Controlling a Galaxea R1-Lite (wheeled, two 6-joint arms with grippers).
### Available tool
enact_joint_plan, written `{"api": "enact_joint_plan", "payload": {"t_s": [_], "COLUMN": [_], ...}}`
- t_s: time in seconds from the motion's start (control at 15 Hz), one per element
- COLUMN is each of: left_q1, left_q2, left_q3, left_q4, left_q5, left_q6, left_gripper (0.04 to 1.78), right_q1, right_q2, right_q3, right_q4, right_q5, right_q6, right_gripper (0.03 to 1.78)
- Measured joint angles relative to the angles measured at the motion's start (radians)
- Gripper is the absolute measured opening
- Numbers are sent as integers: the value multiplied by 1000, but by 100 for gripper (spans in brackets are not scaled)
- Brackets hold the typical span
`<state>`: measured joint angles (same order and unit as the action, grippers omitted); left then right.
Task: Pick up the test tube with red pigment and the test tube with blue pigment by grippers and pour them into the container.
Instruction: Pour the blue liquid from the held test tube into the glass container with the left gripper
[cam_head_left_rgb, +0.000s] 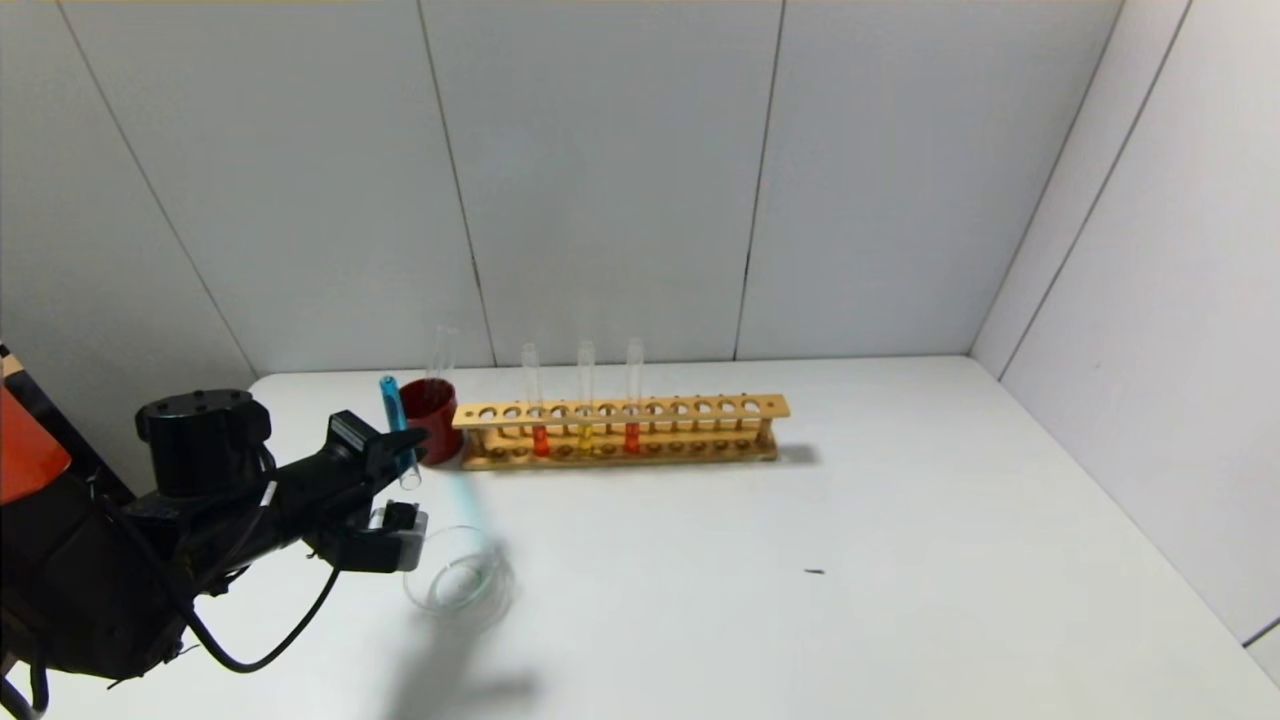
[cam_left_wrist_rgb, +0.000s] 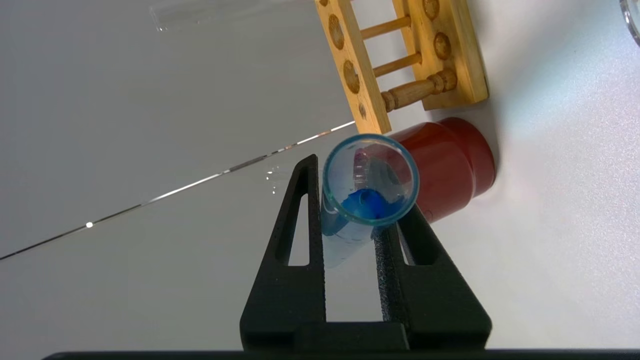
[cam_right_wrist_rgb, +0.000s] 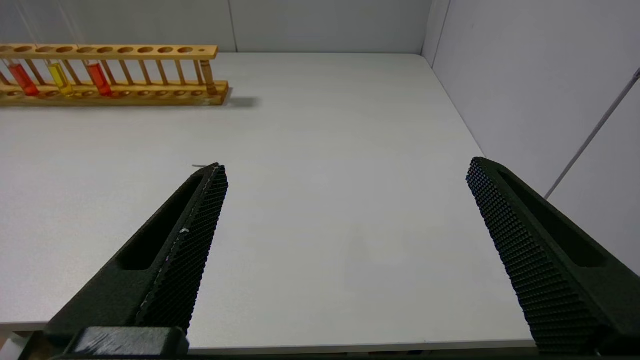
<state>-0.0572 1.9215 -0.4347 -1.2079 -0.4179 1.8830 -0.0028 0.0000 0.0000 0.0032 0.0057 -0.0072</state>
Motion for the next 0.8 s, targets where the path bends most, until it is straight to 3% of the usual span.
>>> {"api": "enact_joint_plan", "payload": {"t_s": [0.8], "left_q1": [-1], "left_q2": [-5], "left_q3": [1], "left_q4": [11], "left_q5": [-129], "left_q6": [67], "left_gripper": [33], "right_q1": [-1], "right_q2": [0], "right_q3": [0], "right_q4": [0], "right_q5": [0], "right_q6": [0], "right_gripper": [175]}}
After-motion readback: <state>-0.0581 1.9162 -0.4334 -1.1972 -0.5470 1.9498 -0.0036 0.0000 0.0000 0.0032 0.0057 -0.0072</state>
